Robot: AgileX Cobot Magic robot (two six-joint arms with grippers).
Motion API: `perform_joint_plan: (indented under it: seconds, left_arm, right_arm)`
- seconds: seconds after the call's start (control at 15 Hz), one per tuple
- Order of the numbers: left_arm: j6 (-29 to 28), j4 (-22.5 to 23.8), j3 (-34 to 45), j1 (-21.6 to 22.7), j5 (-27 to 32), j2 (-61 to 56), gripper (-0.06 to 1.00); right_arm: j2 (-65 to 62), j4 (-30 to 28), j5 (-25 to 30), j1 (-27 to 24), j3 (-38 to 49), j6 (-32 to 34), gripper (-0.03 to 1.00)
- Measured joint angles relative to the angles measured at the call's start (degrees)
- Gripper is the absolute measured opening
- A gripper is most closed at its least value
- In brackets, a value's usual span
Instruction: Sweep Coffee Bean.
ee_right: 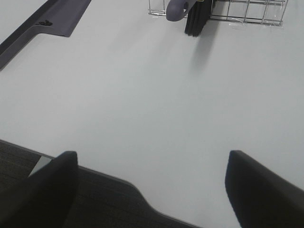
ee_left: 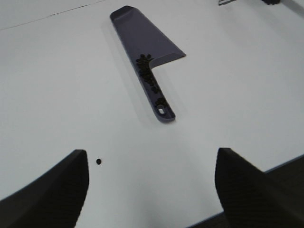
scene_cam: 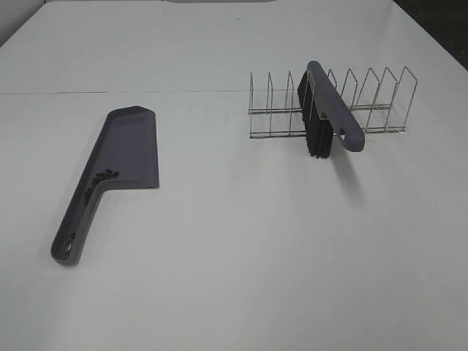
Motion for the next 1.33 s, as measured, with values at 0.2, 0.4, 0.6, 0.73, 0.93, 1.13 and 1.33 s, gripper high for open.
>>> perform_joint_plan:
  seconds: [0.2, 0.4, 0.6, 0.73, 0.93, 1.13, 1.33]
  left_arm:
    - [0.0, 0.0, 0.1, 5.3, -0.1, -0.1, 0.68]
    - [0.0, 0.0, 0.2, 8.7, -0.3, -4.0, 0.68]
    - [0.3, 0.0, 0.2, 13.6, -0.4, -8.3, 0.68]
    - [0.4, 0.0, 0.2, 14.3, -0.5, -8.3, 0.68]
    - [0.4, 0.0, 0.2, 14.5, -0.5, -8.3, 0.68]
    - [0.4, -0.1, 0.2, 14.6, -0.5, -8.3, 0.68]
    - [0.4, -0.1, 0.2, 14.6, -0.5, -8.3, 0.68]
  right_arm:
    - [0.0, 0.0, 0.0, 0.0, 0.0, 0.0, 0.79]
    - [0.0, 0.0, 0.0, 0.0, 0.0, 0.0, 0.79]
    - [0.0, 0.0, 0.0, 0.0, 0.0, 0.0, 0.79]
    - [0.0, 0.0, 0.0, 0.0, 0.0, 0.0, 0.79]
    - [0.0, 0.0, 0.0, 0.0, 0.0, 0.0, 0.79]
    - [0.0, 0.0, 0.0, 0.0, 0.0, 0.0, 0.79]
    - [0.0, 0.0, 0.0, 0.0, 0.0, 0.0, 0.79]
